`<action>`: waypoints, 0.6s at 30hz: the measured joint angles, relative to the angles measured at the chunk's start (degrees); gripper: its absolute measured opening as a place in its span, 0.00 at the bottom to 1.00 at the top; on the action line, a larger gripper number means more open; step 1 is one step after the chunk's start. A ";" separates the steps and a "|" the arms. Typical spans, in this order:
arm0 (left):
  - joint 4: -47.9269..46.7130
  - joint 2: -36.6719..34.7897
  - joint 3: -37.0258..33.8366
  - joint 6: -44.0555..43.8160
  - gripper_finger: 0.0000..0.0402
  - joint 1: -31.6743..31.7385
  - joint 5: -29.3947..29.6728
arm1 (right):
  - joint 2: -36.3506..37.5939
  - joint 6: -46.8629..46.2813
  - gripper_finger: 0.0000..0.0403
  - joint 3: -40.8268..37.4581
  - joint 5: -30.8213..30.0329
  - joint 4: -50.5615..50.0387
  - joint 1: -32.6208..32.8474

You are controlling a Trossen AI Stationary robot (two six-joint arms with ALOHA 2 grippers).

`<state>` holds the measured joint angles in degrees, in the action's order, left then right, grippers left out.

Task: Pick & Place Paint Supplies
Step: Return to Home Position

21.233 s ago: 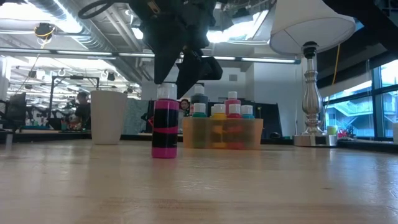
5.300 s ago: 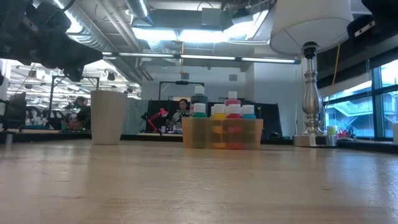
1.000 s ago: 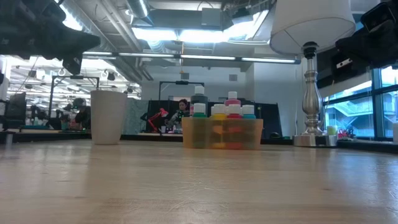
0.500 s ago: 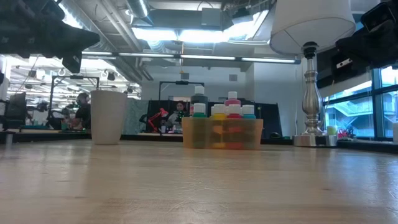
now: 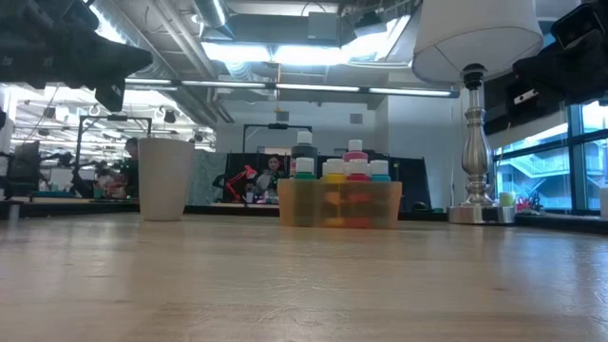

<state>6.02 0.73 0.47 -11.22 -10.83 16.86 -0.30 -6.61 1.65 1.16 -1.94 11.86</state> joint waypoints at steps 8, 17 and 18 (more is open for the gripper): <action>0.00 0.00 0.00 0.00 0.01 0.00 0.00 | 0.00 0.00 0.02 0.00 0.01 0.00 0.00; -2.35 0.19 0.00 6.56 0.01 0.02 4.70 | 0.00 0.00 0.02 0.00 0.01 0.00 0.00; -2.35 0.26 0.00 8.46 0.01 0.02 4.51 | 0.00 0.00 0.02 0.00 0.01 -0.02 0.02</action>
<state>3.67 0.99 0.47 -2.76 -10.81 21.37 -0.30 -6.61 1.65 1.17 -1.95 11.88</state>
